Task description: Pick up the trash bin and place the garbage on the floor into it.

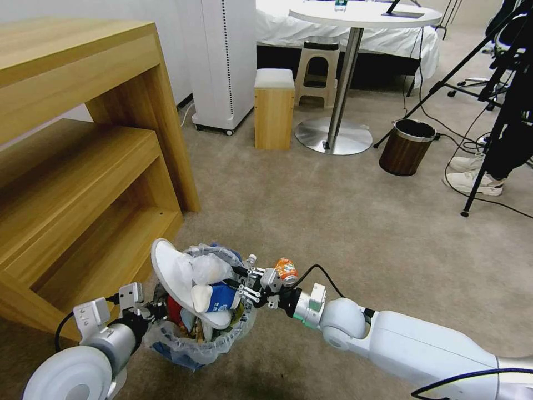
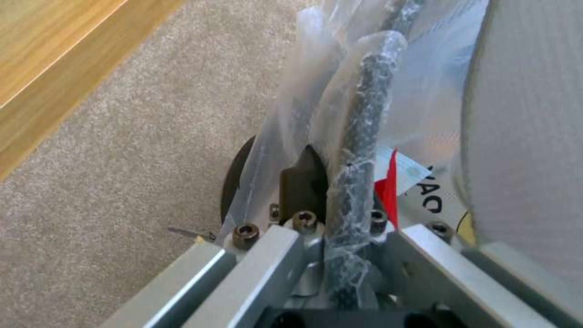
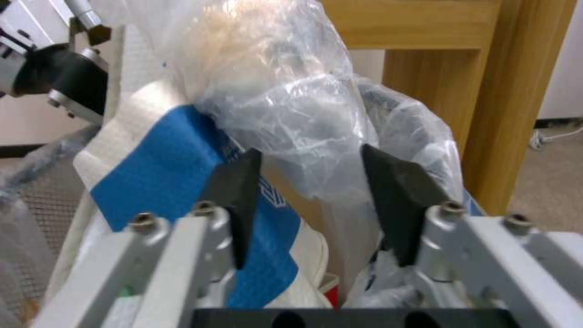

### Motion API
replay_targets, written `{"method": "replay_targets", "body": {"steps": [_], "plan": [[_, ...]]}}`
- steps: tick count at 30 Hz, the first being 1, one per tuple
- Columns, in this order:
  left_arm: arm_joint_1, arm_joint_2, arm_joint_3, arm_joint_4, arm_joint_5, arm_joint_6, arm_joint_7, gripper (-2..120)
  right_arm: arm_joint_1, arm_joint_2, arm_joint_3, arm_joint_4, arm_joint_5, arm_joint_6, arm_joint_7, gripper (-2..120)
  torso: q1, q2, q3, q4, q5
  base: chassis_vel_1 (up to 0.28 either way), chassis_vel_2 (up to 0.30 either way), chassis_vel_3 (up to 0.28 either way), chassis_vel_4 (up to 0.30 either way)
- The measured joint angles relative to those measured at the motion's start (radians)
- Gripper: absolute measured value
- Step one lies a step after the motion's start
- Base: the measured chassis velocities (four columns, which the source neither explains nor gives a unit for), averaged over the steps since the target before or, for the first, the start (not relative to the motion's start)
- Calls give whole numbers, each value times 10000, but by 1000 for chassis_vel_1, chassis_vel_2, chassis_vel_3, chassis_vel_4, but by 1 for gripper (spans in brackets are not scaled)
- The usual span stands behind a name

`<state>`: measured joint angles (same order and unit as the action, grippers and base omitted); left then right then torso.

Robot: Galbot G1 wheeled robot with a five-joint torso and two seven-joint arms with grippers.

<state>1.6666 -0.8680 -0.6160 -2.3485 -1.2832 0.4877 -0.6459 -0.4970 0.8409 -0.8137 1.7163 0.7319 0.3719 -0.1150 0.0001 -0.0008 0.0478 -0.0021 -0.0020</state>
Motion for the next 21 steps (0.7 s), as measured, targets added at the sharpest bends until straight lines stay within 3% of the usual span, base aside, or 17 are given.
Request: {"method": "replay_targets", "body": {"steps": [9, 12, 21], "plan": [[-11, 1, -21, 101, 7, -57, 10, 0, 9, -94, -11, 264, 39, -28, 53, 78, 0, 0, 0, 0, 0, 0, 0, 0, 0], [-34, 1, -23, 151, 5, -76, 14, 0, -7, -212, 5, 458, 104, -41, 70, 94, 0, 0, 0, 0, 0, 0, 0, 0, 0], [28, -85, 4, 206, 135, -109, 12, 0, -270, -354, 349, 703, 47, -22, 70, 100, 0, 0, 0, 0, 0, 0, 0, 0, 0]]}}
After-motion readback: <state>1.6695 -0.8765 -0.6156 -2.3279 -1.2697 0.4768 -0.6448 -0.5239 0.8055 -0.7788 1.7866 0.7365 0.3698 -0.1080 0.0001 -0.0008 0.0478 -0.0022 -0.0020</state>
